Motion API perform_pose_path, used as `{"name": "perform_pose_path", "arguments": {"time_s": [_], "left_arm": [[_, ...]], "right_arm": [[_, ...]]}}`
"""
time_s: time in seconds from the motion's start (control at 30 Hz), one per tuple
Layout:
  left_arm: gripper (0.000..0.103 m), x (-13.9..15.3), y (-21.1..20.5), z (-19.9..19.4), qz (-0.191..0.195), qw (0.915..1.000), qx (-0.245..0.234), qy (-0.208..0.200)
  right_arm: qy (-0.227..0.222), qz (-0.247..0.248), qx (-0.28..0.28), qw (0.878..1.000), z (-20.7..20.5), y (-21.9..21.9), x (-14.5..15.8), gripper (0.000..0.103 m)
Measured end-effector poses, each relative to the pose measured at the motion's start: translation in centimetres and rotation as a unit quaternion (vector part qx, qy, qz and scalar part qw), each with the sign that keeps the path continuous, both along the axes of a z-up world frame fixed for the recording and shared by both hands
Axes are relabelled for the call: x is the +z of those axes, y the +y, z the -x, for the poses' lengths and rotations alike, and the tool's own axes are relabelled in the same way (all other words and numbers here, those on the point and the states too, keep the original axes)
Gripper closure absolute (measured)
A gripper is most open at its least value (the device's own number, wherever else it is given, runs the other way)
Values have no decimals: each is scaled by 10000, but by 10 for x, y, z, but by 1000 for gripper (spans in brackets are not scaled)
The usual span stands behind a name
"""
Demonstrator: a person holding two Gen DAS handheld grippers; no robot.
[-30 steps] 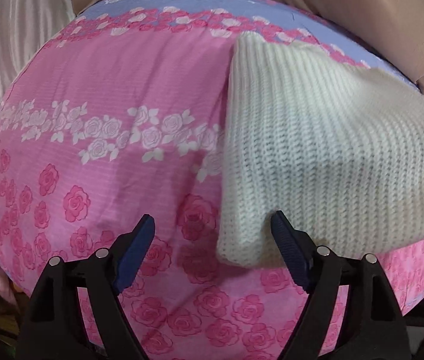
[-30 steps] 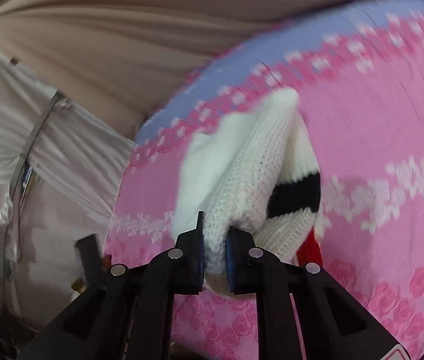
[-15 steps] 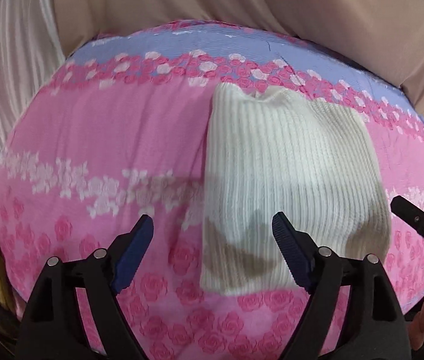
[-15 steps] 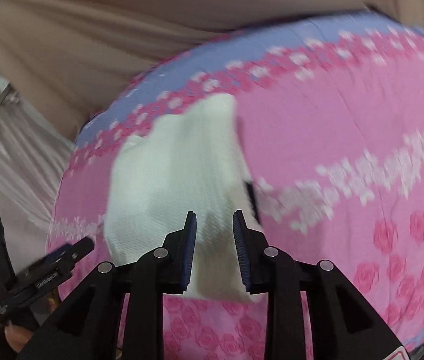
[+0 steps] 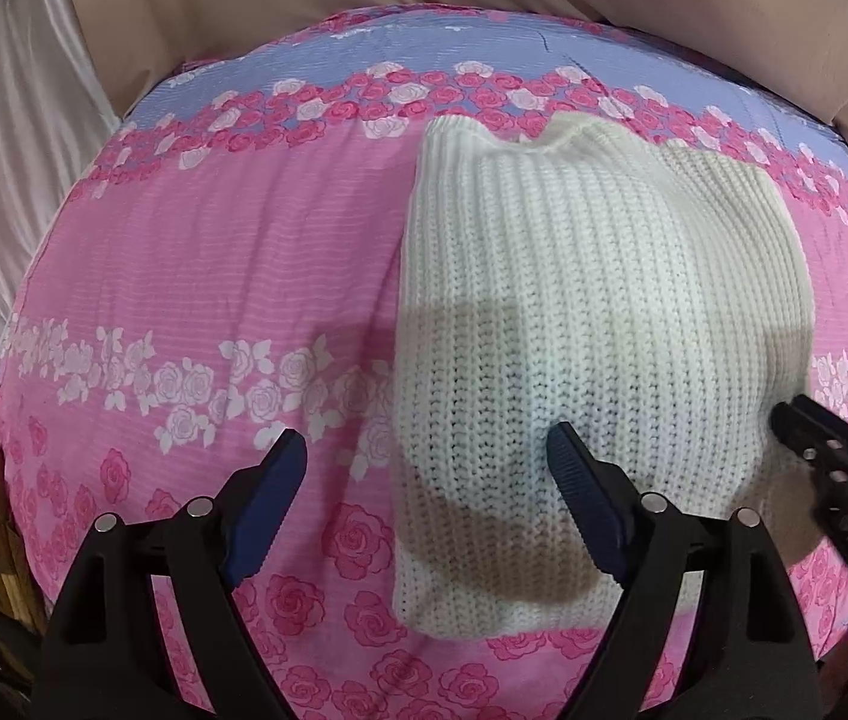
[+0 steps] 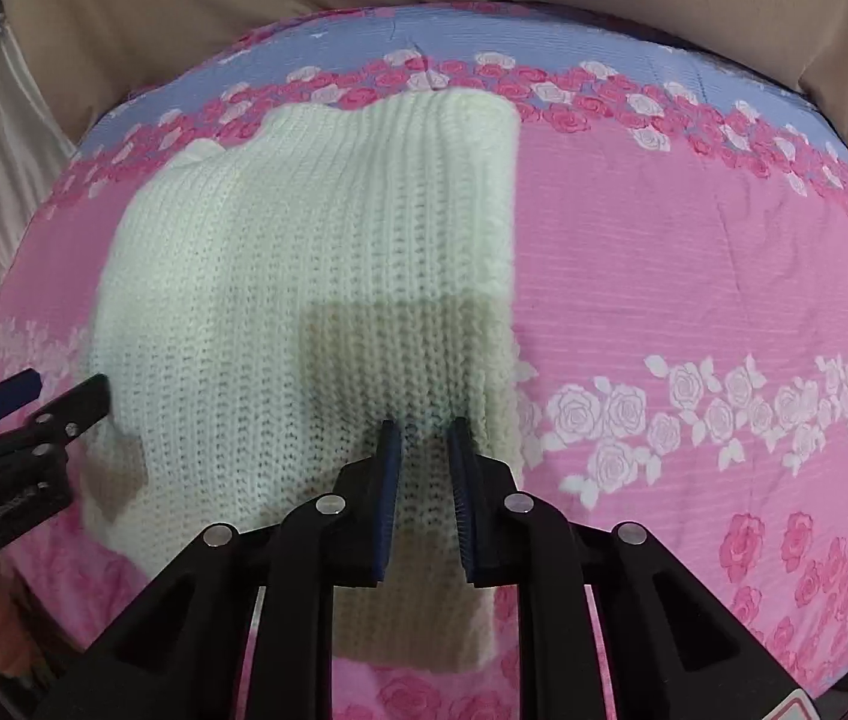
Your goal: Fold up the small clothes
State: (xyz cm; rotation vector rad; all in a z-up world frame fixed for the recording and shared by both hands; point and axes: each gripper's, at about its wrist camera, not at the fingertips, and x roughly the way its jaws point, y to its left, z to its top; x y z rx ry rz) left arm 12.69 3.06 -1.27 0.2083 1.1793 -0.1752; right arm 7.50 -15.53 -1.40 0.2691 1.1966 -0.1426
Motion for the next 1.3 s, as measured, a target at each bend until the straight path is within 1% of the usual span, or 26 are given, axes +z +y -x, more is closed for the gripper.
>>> {"name": "perform_pose_path", "arguments": {"time_s": [0.1, 0.17, 0.2, 0.27, 0.33, 0.37, 0.4, 0.43, 0.47, 0.53, 0.6, 0.63, 0.7, 0.77, 0.8, 0.83, 0.87, 0.9, 0.93, 0.97, 1.03, 1.07, 1.13, 1.17, 1.23, 1.3], "left_arm": [[23, 4, 4, 3, 31, 10000, 56, 15], [24, 9, 8, 9, 140, 9998, 135, 24], [24, 14, 12, 15, 194, 9997, 155, -17], [24, 15, 18, 26, 182, 9997, 185, -35], [24, 0, 20, 30, 104, 9996, 204, 178], [24, -11, 20, 30, 55, 9991, 227, 343], [23, -28, 21, 28, 59, 9980, 270, 568], [23, -38, 24, 27, 57, 9972, 335, 668], [23, -38, 28, 28, 166, 9968, 405, 663], [24, -23, 34, 31, 295, 9968, 458, 587], [25, 0, 40, 33, 598, 9959, 502, 451], [25, 13, 42, 31, 818, 9946, 537, 346], [25, 32, 38, 18, 1001, 9933, 566, 90], [24, 39, 25, -7, 887, 9948, 479, -127], [24, 35, 16, -24, 634, 9965, 475, -261], [24, 26, 8, -36, 415, 9977, 453, -272], [24, 12, 0, -47, 166, 9989, 406, -171], [23, -6, -6, -57, -17, 9994, 352, 33], [21, -19, -6, -61, -34, 9993, 349, 153], [18, -24, -4, -63, 1, 9992, 383, 127], [18, -18, 3, -60, 68, 9989, 459, 80], [19, -10, 8, -54, 186, 9987, 482, 44], [20, 6, 13, -37, 257, 9987, 434, -87], [20, 16, 19, -23, 286, 9987, 376, -192], [20, 27, 28, 0, 333, 9985, 311, -299], [17, 32, 35, 26, 376, 9981, 340, -353]], "right_arm": [[-354, -562, -192, 9976, 8, -6, 28, 85], [-438, -587, -167, 9972, 16, -6, 38, 85], [-395, -592, -153, 9973, 20, -5, 37, 85], [-111, -524, -87, 9985, 25, 0, 21, 85], [301, -300, -24, 9991, 30, 6, -12, 85], [348, -225, 21, 9991, 32, 8, -25, 86], [273, -193, 3, 9994, 34, 9, -23, 86], [303, -230, -19, 9993, 33, 10, -17, 86], [240, -357, -76, 9990, 34, 8, -7, 85], [-90, -574, -150, 9982, 40, 5, 17, 84], [-407, -616, -132, 9972, 43, 4, 38, 84], [-533, -645, -118, 9964, 40, 3, 45, 84], [-667, -663, -122, 9955, 24, -1, 54, 84], [-742, -611, -148, 9953, -5, -11, 54, 84], [-659, -584, -169, 9960, -19, -15, 48, 84], [-423, -550, -213, 9974, -37, -20, 33, 84], [10, -505, -238, 9984, -54, -25, 9, 84], [313, -485, -254, 9980, -65, -30, -12, 84], [198, -514, -337, 9979, -69, -37, -20, 83], [101, -638, -390, 9971, -70, -43, -18, 82], [104, -1004, -622, 9930, -61, -51, -8, 82], [-11, -1101, -657, 9917, -50, -51, 3, 82], [-338, -924, -638, 9931, -22, -49, 25, 81], [-490, -739, -625, 9941, 2, -45, 37, 76], [-468, -602, -655, 9949, 38, -38, 43, 75], [-350, -558, -750, 9950, 69, -36, 39, 75]]}}
